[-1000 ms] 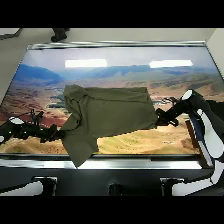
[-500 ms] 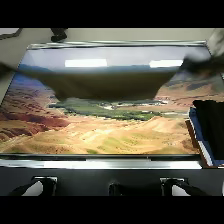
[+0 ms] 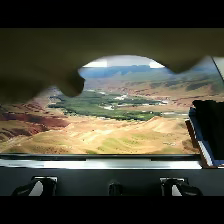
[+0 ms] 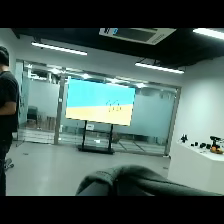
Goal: Fold the shirts.
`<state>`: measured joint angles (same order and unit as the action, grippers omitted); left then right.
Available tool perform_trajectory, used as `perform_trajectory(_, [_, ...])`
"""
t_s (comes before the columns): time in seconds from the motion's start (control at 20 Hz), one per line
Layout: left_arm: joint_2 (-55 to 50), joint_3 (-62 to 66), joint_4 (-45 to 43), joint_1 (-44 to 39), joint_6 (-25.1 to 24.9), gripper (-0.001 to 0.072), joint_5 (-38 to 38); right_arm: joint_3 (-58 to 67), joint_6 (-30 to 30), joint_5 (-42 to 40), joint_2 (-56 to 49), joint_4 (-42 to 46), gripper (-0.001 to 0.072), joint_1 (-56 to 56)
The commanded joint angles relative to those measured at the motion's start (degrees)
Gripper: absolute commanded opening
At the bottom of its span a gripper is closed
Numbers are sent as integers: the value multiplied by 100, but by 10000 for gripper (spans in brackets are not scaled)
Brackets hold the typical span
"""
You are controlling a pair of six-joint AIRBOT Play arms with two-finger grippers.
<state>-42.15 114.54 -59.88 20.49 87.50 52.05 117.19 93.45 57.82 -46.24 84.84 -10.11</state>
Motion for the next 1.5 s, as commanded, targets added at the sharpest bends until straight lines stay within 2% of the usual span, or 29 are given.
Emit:
perform_trajectory(0.0, [-90, -107, -83, 2, -96, 32, -151, 57, 164, 837, -175, 184, 40, 2])
perform_trajectory(0.05, [-291, -107, -81, 2, -118, 32, 166, 57, 199, 1204, -415, 179, 40, 2])
perform_trajectory(0.2, [-1397, -155, -76, -26, -166, 32, 2129, -107, 190, 2750, -1572, -44, 40, 2])
perform_trajectory(0.3, [-2256, -651, -79, -258, -505, 32, 2887, -706, 125, 3147, -2444, -321, 39, 9])
perform_trajectory(0.4, [-2977, -1558, -81, -612, -896, 32, 2756, -1550, 127, 2800, -3237, -643, 39, 9])
perform_trajectory(0.6, [-4568, -2933, -70, -1106, -1106, 33, 1685, -2358, 343, 1764, -4802, -1198, 39, 136])
perform_trajectory(0.8, [-5639, -2806, 264, -1239, -1110, 33, 745, -2352, 398, 57, -5687, -1239, 40, 407])
perform_trajectory(0.9, [-5753, -2743, 286, -1296, -1130, 33, 223, -2352, 870, -772, -5731, -1217, 40, 380])
perform_trajectory(1.0, [-5707, -2728, 273, -1279, -1182, 34, 2, -2256, 977, -929, -5709, -1220, 40, 382])
perform_trajectory(1.1, [-5552, -2658, 179, -1172, -1460, 33, 535, -2151, 610, -164, -5541, -1207, 41, 382])
perform_trajectory(1.15, [-5462, -2658, 20, -1108, -1449, 33, 1008, -2151, 343, 479, -5425, -1147, 41, 382])
perform_trajectory(1.25, [-5396, -2673, -610, -1010, -1255, 34, 2376, -2170, 208, 2017, -5353, -833, 41, 385])
perform_trajectory(1.3, [-5412, -2752, -870, -988, -1095, 34, 2909, -2264, 205, 2437, -5375, -691, 41, 389])
perform_trajectory(1.35, [-5416, -2949, -968, -984, -1036, 33, 3204, -2450, 199, 2623, -5399, -680, 41, 387])
perform_trajectory(1.45, [-5418, -3423, -966, -986, -1036, 33, 3283, -2841, 186, 2573, -5427, -691, 41, 389])
